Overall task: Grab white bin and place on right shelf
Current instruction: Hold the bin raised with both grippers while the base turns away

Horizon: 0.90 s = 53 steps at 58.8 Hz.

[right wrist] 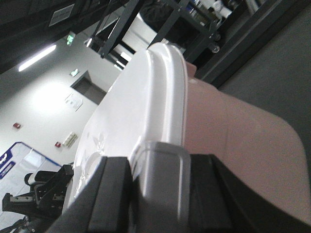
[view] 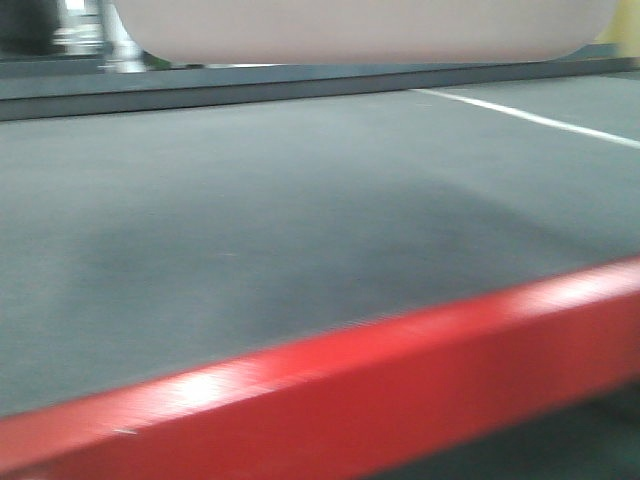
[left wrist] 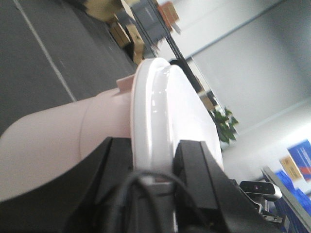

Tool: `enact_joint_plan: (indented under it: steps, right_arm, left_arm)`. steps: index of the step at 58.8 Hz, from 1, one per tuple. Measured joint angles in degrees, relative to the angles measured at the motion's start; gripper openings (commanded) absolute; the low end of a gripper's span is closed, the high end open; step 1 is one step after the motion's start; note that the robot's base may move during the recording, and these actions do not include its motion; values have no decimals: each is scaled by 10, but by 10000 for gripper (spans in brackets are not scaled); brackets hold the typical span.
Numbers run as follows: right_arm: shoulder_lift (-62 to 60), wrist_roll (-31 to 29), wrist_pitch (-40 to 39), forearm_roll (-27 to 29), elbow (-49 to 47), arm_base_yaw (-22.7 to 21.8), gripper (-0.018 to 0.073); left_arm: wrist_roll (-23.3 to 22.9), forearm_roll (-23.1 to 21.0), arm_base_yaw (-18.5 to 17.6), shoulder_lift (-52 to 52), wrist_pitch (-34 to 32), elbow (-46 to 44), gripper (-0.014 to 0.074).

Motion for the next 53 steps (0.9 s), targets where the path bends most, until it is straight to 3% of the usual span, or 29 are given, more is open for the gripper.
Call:
enact_joint_plan:
  steps: [53]
  right_arm:
    - [0, 0, -4, -1, 0, 0, 66]
  left_arm:
    - [0, 0, -1, 0, 0, 0, -126]
